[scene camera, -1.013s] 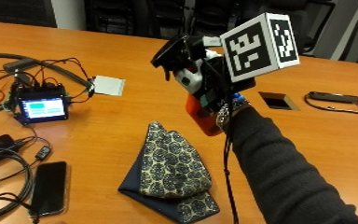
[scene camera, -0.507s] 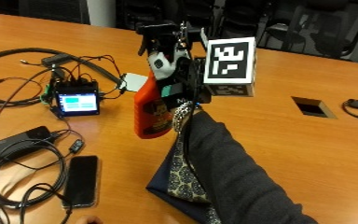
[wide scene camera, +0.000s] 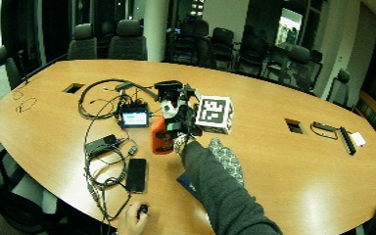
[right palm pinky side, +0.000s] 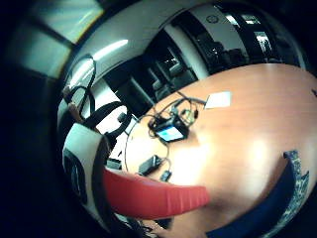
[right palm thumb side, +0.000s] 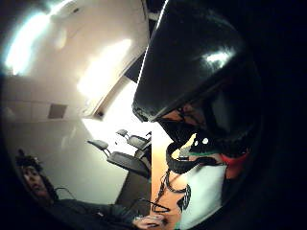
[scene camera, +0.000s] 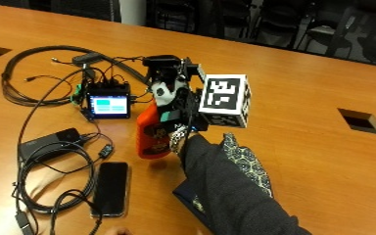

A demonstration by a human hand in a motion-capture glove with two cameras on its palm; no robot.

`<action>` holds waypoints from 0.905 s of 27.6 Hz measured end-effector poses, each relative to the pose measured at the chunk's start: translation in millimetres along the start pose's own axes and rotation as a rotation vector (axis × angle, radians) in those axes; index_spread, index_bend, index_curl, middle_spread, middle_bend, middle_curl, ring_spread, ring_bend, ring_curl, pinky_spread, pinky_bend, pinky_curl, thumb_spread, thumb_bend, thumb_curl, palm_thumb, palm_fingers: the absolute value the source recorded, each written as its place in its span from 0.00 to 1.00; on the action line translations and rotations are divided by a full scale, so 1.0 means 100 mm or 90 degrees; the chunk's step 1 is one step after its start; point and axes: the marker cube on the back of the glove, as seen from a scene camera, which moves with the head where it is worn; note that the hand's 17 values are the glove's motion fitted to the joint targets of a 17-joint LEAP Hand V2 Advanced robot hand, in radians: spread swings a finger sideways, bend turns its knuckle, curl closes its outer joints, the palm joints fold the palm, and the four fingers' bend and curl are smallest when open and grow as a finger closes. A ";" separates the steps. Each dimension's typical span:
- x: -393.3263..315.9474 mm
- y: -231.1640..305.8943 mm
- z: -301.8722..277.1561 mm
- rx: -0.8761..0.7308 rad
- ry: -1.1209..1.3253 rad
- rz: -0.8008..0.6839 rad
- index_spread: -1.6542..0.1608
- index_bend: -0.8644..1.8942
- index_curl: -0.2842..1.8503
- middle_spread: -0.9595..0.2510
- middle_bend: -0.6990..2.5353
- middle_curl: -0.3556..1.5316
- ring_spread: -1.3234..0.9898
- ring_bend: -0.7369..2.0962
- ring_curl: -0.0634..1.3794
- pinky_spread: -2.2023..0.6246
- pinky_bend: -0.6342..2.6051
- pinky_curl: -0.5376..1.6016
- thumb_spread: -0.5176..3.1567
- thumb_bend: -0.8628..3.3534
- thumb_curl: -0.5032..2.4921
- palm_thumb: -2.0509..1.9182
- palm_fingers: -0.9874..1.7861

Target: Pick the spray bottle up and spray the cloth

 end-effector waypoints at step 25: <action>-0.13 0.34 -0.22 0.017 0.000 -0.023 0.76 0.37 0.37 0.64 0.36 0.47 0.50 0.53 0.36 0.67 0.38 0.45 0.43 0.20 0.35 0.72 0.84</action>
